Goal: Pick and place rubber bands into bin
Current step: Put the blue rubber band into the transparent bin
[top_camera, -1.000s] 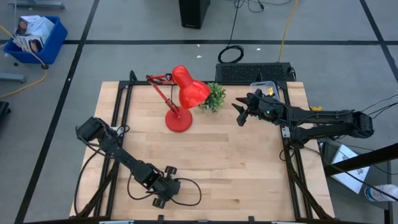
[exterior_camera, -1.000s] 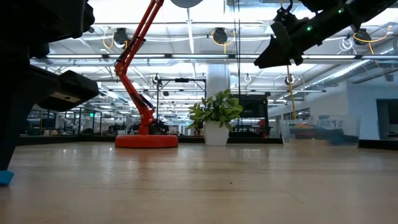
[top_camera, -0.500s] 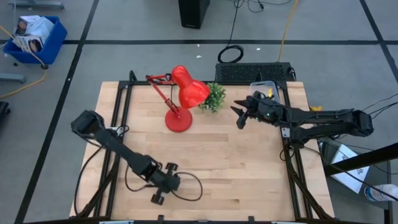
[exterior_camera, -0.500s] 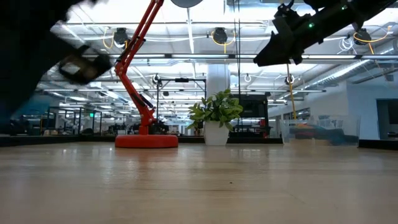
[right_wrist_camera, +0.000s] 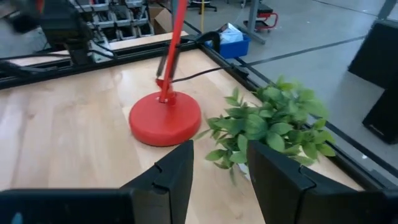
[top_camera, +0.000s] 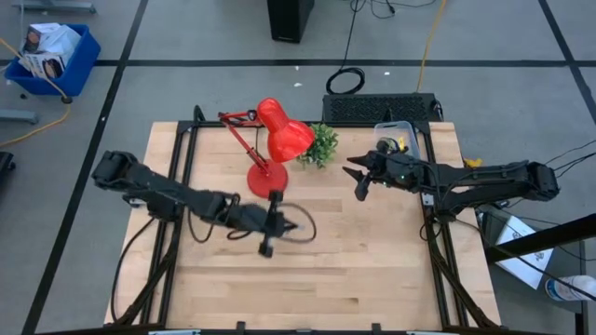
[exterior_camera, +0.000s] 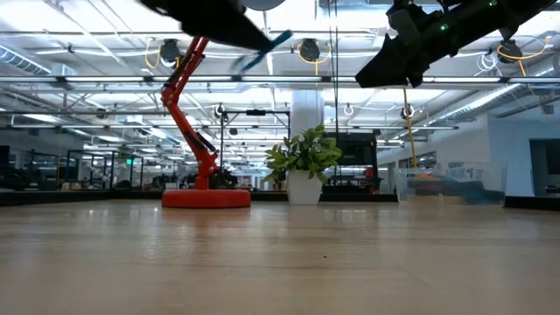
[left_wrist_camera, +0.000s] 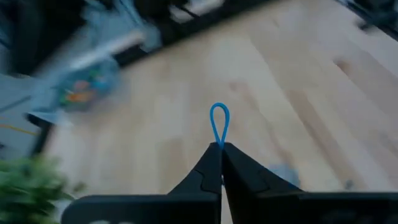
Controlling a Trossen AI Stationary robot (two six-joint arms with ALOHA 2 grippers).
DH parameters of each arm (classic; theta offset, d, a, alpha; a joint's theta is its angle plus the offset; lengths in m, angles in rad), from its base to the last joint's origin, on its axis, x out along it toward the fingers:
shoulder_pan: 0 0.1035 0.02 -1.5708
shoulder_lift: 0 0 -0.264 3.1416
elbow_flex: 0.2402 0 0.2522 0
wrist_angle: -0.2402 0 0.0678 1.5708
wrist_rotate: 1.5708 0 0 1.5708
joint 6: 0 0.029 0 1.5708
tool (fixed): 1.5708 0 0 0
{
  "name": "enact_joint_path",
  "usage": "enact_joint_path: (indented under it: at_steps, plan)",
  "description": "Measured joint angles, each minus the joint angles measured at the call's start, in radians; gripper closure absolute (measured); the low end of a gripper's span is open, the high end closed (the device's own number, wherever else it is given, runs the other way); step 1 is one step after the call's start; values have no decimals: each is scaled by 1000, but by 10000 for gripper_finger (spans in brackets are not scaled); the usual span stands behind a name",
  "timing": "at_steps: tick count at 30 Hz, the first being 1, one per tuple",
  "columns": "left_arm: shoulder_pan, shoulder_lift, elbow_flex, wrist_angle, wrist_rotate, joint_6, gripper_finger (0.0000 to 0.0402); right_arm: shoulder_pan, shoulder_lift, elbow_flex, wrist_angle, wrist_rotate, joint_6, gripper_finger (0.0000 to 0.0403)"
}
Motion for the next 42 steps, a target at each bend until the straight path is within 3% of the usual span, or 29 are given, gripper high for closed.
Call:
enact_joint_path:
  at_steps: [4, 13, 19, 30, 42]
  plan:
    - [82, 19, 0, 117, 8, 32, 394, 2, 17, 0, 12, -83, -2, 259]
    - [174, 39, 0, 163, 55, 123, 394, 5, 139, 0, 157, -285, -107, 262]
    - [195, 86, 2, 183, 54, 128, 395, 44, 241, 0, 314, -289, -181, 268]
    - [195, 143, 0, 208, 21, 143, 396, 112, 366, 1, 452, -289, -205, 270]
    - [195, 159, 2, 217, 16, 149, 396, 146, 394, 0, 461, -288, -203, 273]
